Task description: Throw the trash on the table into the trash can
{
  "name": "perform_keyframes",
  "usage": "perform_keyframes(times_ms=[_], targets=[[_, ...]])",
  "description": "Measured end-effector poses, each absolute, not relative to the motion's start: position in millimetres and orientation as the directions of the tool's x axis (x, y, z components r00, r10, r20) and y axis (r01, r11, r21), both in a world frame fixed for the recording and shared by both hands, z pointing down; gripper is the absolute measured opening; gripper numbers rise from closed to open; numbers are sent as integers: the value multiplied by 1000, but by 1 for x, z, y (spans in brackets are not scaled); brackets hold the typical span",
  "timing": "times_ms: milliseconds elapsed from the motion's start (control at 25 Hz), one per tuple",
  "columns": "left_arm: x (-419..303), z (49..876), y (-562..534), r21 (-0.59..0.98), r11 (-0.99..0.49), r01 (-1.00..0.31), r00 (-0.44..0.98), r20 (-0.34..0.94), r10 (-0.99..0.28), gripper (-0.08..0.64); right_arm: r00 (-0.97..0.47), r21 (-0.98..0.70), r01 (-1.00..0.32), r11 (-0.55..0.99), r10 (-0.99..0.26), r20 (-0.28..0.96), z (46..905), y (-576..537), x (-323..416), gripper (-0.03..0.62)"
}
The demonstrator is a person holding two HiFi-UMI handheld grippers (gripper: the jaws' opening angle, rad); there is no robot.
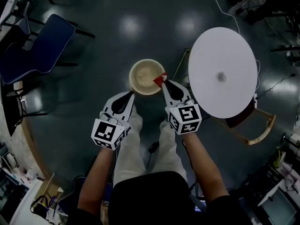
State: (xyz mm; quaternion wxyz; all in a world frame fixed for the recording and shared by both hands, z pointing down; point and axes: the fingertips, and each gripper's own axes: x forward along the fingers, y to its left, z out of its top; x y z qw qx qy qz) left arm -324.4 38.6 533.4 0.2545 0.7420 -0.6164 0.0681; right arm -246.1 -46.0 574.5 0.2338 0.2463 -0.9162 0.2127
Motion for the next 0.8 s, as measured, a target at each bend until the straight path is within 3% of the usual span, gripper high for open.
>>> perform_keyframes(times_ms=[440,800], targets=[[-347,637,70,339,6,-941,168,481,-861,15,-721,-300,-574,762,-297,626,691,-16,-252,44],[-326,703,70,384,-31,-923,236,500,-833,15,-698,-306,-588,749,-279,659,766,-19,-264,44]])
